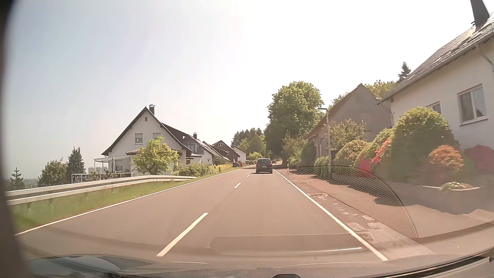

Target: Follow the waypoints while adhering to traffic rules and regulations

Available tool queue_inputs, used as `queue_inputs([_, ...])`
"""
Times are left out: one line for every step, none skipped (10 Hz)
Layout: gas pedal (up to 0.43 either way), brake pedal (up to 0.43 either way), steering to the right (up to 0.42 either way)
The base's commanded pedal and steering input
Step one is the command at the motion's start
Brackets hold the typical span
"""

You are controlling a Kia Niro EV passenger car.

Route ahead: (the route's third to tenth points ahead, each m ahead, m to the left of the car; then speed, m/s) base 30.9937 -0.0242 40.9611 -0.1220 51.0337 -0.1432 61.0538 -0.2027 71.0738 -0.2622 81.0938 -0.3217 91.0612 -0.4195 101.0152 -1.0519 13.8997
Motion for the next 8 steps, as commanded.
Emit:
queue_inputs([0.169, 0.000, 0.002])
queue_inputs([0.169, 0.000, 0.002])
queue_inputs([0.169, 0.000, 0.002])
queue_inputs([0.169, 0.000, 0.002])
queue_inputs([0.169, 0.000, 0.002])
queue_inputs([0.169, 0.000, 0.002])
queue_inputs([0.169, 0.000, 0.002])
queue_inputs([0.169, 0.000, 0.002])
